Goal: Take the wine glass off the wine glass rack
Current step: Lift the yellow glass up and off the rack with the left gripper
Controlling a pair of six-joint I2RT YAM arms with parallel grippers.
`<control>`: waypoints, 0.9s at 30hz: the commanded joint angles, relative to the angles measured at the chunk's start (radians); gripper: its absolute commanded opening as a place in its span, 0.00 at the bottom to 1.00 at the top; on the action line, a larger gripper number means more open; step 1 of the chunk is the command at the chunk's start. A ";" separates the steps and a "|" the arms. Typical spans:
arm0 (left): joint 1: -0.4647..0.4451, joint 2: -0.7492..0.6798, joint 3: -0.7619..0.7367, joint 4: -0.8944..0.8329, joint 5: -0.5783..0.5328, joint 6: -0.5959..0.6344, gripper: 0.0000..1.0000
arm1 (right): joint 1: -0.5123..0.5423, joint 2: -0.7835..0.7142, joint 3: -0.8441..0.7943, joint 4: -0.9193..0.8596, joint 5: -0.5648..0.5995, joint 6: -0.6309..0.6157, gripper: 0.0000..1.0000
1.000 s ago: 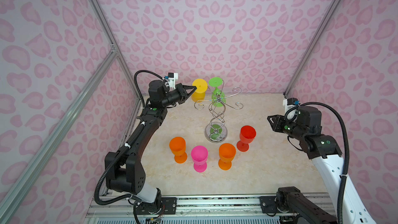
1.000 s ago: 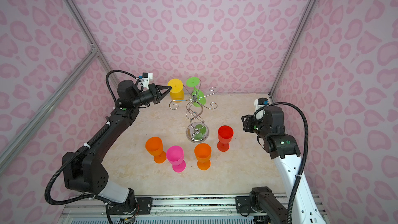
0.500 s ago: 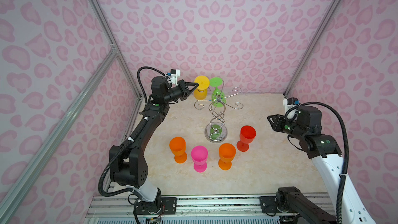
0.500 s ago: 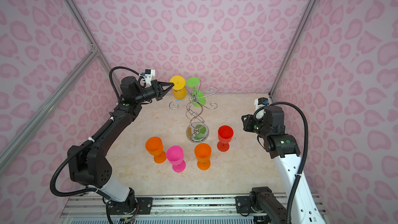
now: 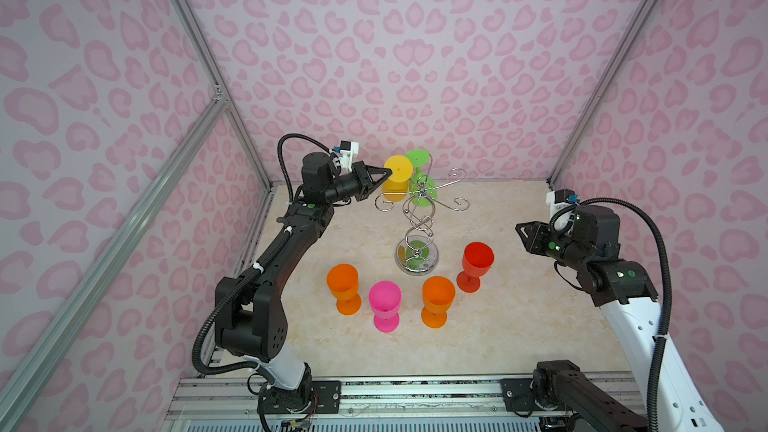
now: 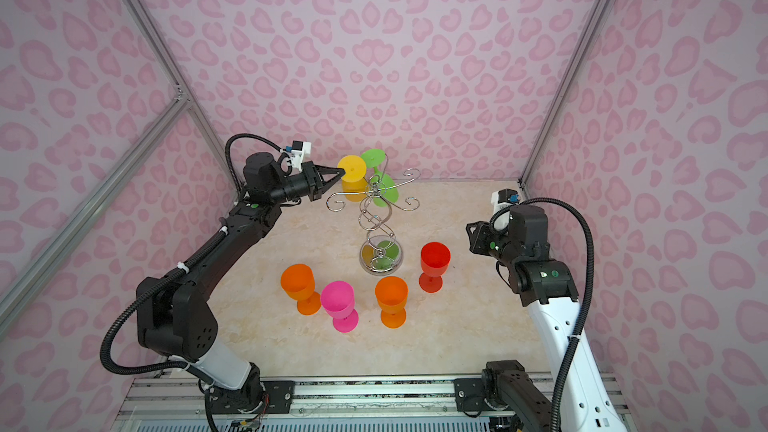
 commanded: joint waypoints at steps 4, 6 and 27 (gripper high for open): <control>0.005 -0.069 -0.037 0.027 0.011 0.034 0.03 | -0.004 -0.003 -0.006 0.022 -0.016 -0.002 0.28; 0.007 -0.085 -0.037 0.023 0.014 0.037 0.03 | -0.003 -0.004 -0.006 0.022 -0.017 -0.003 0.28; 0.129 -0.275 -0.119 -0.146 0.017 0.115 0.03 | -0.007 -0.009 -0.004 0.024 -0.025 0.002 0.28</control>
